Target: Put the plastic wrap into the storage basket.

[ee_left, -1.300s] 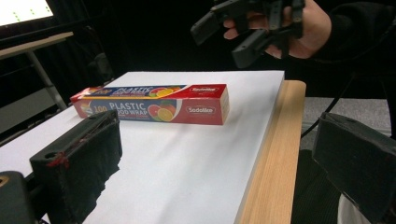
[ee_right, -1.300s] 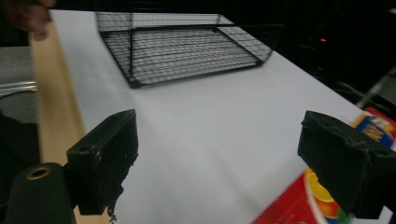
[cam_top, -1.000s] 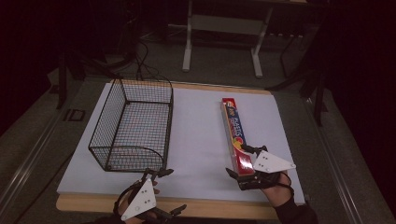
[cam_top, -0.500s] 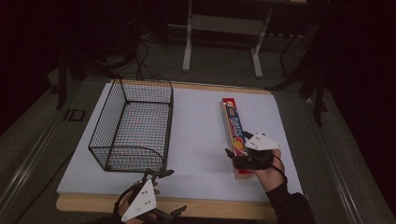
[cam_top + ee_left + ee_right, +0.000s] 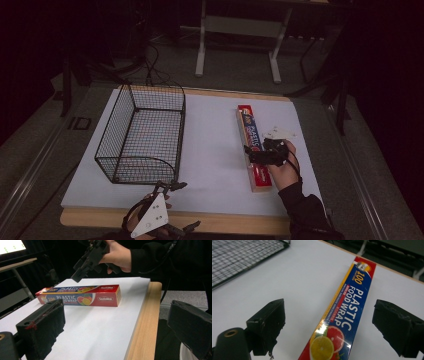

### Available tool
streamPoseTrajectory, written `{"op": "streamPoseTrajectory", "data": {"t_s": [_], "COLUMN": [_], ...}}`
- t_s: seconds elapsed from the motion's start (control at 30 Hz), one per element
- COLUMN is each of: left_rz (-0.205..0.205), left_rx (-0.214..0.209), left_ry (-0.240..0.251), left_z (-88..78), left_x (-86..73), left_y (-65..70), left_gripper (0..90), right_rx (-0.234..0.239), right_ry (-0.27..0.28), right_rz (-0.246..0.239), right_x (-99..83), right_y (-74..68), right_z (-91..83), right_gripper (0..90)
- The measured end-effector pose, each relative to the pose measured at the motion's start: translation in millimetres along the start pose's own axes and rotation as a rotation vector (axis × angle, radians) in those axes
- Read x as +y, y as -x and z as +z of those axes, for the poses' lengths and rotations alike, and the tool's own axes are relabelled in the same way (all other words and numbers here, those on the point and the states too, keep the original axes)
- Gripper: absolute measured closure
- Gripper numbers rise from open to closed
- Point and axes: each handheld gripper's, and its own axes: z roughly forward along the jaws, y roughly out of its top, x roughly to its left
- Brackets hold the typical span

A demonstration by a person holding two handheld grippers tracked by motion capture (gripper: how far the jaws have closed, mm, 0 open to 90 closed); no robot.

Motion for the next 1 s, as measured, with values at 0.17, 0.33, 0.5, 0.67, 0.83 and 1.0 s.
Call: {"op": "streamPoseTrajectory", "data": {"t_s": [0.17, 0.33, 0.5, 0.67, 0.83, 1.0], "left_rz": [0.000, 0.000, 0.003, 0.001, 0.004, 0.004], "left_rx": [0.001, -0.001, -0.006, -0.005, -0.007, -0.006], "left_ry": [-0.002, 0.002, 0.001, 0.001, 0.000, 0.002], "left_z": [0.0, -0.5, 0.2, 0.1, 0.4, 0.2], "left_x": [-0.3, 0.1, 0.2, 0.0, 0.1, 0.1], "left_y": [-0.5, 0.4, 0.7, 0.4, 0.9, 0.8], "left_gripper": [1.9, 1.9, 1.9, 1.9, 1.9, 1.9], "right_rx": [-0.006, -0.029, -0.084, -0.089, -0.069, -0.067], "right_ry": [-0.046, -0.153, -0.223, -0.263, -0.335, -0.390], "right_rz": [0.038, 0.095, 0.114, 0.128, 0.176, 0.223], "right_x": [4.0, 7.5, 9.5, 12.9, 17.7, 20.9], "right_y": [3.0, 6.1, 4.4, 7.4, 12.8, 18.3], "right_z": [13.3, 27.5, 39.7, 46.7, 53.6, 60.3], "right_gripper": [10.9, 9.9, 9.8, 9.8, 9.9, 9.9]}}
